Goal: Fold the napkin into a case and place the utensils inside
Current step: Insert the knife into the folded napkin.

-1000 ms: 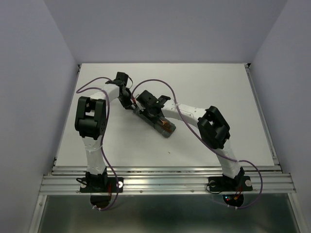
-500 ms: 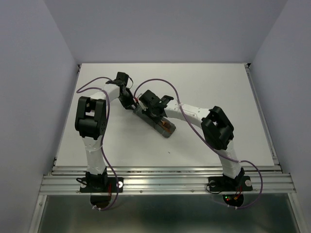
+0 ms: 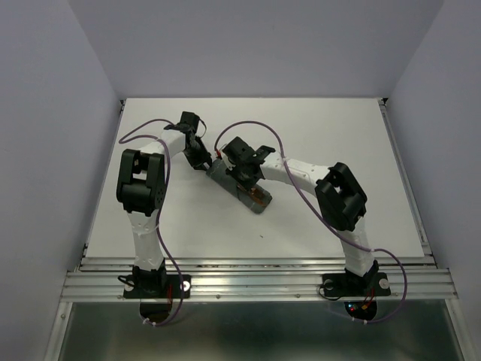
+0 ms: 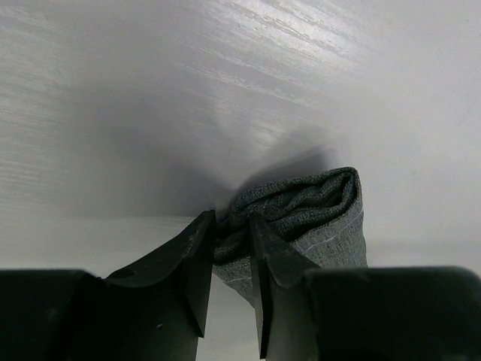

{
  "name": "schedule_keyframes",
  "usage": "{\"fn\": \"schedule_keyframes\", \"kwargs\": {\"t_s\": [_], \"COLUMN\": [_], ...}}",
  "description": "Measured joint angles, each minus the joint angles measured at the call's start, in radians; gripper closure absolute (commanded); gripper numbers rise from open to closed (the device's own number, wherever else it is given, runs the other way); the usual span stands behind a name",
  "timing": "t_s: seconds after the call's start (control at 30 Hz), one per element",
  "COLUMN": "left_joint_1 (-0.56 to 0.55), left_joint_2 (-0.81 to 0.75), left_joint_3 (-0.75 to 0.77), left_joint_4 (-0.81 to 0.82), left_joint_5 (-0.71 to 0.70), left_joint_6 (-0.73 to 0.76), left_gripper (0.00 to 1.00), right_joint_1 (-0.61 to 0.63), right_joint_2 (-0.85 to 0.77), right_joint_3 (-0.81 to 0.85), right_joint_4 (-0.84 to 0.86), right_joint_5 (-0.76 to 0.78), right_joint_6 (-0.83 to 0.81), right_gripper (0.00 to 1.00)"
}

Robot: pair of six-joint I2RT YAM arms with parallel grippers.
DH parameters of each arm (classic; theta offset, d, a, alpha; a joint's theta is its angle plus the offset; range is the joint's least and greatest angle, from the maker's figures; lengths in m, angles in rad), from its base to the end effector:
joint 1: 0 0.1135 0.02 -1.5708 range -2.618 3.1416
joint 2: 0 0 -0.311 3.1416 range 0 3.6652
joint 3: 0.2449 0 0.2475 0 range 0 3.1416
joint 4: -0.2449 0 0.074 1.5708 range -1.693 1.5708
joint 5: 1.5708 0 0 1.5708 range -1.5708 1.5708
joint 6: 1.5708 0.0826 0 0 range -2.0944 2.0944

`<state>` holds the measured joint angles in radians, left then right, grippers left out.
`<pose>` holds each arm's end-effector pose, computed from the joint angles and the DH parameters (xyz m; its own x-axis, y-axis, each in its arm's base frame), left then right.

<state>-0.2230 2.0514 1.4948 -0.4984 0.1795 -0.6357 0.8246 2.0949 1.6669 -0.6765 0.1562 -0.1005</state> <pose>0.4609 -0.1196 0.1783 -0.8628 -0.4034 -0.3047 -0.2595 0.8707 -0.4178 0.3414 0.3503 0.1987 -0.5353 -0.7250 -0.4334 -0.7353 0.6525 -0.1834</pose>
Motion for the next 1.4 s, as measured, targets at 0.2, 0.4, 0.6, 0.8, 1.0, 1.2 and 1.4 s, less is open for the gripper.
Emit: {"fn": "schedule_keyframes", "kwargs": {"t_s": [0.2,0.4,0.6,0.8,1.0,1.2,1.4], "left_joint_1": [0.0,0.0,0.0,0.0,0.0,0.0,0.0], "left_joint_2": [0.003,0.003,0.003,0.003,0.003,0.003,0.003], "left_joint_3": [0.0,0.0,0.0,0.0,0.0,0.0,0.0], "left_joint_4": [0.0,0.0,0.0,0.0,0.0,0.0,0.0], "left_joint_5": [-0.001,-0.002,-0.003,-0.003,-0.003,-0.005,-0.005], "left_joint_6": [0.001,0.005,0.007,0.007,0.007,0.007,0.007], "left_gripper": [0.64,0.64,0.64,0.64,0.64,0.64,0.64], "right_joint_1": [0.001,0.001,0.001,0.001,0.001,0.001,0.001], "right_joint_2": [0.0,0.0,0.0,0.0,0.008,0.01,0.013], "right_joint_3": [0.0,0.0,-0.004,-0.013,-0.013,-0.013,-0.013], "right_joint_4": [0.002,0.003,0.003,0.004,0.004,0.008,0.011], "right_joint_5": [-0.034,-0.06,-0.082,-0.085,-0.082,-0.081,-0.083], "right_joint_6": [0.0,0.001,0.001,0.003,0.002,0.0,0.0], "right_gripper": [0.73,0.74,0.74,0.73,0.78,0.72,0.72]}}
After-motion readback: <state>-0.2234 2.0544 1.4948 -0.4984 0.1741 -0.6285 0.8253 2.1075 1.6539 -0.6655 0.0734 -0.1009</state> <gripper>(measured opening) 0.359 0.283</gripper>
